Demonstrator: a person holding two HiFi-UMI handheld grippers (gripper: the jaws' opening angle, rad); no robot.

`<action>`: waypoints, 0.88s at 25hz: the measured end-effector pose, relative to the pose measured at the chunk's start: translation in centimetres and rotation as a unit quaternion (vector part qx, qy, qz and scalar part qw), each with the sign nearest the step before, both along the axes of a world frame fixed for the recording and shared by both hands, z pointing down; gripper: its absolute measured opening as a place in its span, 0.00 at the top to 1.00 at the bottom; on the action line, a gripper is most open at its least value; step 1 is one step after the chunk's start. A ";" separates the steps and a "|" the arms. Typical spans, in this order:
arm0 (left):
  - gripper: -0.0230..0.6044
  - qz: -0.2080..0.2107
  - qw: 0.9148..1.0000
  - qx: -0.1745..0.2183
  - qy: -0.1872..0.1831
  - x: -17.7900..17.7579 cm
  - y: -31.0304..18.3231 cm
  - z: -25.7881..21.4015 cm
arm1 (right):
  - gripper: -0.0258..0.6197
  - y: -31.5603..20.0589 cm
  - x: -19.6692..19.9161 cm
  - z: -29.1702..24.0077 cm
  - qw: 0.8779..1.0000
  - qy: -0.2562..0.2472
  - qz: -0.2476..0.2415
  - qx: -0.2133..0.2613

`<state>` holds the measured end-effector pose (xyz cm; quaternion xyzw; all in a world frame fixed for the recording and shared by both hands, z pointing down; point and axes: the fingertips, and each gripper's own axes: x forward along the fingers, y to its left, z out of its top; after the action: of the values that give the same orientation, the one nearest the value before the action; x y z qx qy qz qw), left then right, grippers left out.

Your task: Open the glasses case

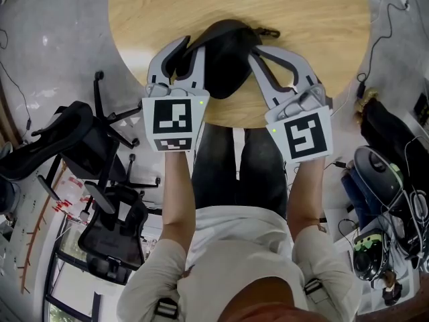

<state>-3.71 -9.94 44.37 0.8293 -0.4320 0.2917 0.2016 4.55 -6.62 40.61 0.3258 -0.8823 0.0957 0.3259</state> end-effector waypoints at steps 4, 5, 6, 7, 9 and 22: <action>0.83 0.000 1.000 0.000 -0.002 0.0 -0.1 0.0 | 0.91 -0.2 -0.1 0.0 1.000 -0.001 0.004 0.001; 0.83 0.000 1.000 0.000 -0.002 0.1 -0.1 0.0 | 0.91 -0.2 -0.1 0.0 1.000 -0.001 0.005 0.001; 0.83 0.001 1.000 0.000 -0.002 0.1 0.0 0.0 | 0.91 -0.2 0.0 0.0 1.000 -0.002 0.007 0.001; 0.83 0.001 1.000 0.001 -0.002 0.1 0.0 0.0 | 0.91 -0.1 0.0 -0.1 1.000 -0.002 0.008 0.002; 0.83 0.001 1.000 0.002 -0.002 0.3 0.1 -0.1 | 0.91 0.0 0.2 -0.1 1.000 -0.002 0.009 0.002; 0.83 0.000 1.000 0.002 -0.002 0.2 0.1 -0.1 | 0.91 0.1 0.3 0.0 1.000 0.001 0.015 0.002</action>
<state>-3.47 -9.81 44.29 0.8289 -0.4332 0.2927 0.1988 4.87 -6.56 40.62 0.3395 -0.8774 0.0982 0.3244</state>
